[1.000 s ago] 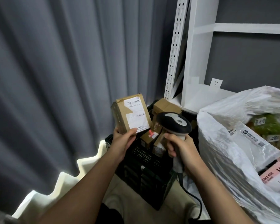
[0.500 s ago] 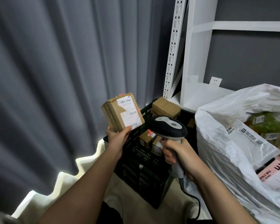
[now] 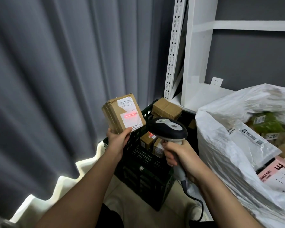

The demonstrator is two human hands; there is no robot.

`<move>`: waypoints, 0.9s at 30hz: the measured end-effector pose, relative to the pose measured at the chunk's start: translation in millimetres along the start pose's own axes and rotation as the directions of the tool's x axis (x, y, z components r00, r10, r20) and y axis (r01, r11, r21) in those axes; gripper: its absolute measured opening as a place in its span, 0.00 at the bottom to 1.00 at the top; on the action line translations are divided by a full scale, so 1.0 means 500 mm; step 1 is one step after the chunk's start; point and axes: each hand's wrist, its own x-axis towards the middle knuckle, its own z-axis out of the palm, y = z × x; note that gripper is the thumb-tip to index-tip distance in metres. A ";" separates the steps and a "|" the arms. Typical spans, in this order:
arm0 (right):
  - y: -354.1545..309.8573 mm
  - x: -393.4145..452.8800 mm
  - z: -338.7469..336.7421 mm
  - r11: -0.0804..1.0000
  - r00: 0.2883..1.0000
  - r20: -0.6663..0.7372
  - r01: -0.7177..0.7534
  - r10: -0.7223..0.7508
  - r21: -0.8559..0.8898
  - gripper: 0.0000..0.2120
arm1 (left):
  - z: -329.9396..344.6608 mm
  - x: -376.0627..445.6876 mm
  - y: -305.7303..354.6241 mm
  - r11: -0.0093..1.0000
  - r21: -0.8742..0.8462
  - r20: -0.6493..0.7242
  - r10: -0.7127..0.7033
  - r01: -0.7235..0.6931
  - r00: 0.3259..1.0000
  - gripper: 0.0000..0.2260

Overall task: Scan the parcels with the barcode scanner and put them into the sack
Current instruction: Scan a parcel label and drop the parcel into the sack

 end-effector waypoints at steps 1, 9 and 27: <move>0.001 0.000 0.001 1.000 1.000 0.000 -0.001 0.001 -0.010 0.07 | 0.001 -0.001 0.001 1.000 0.000 0.000 0.000 0.000 1.000 0.38; 0.000 -0.002 0.000 0.999 1.000 0.006 0.009 -0.009 -0.033 0.06 | -0.005 0.005 -0.002 1.000 0.010 0.025 -0.023 0.022 0.999 0.39; 0.000 0.014 0.031 0.999 0.995 -0.101 -0.014 0.009 -0.044 0.09 | 0.004 -0.023 0.003 0.998 0.054 0.138 0.014 -0.022 0.990 0.38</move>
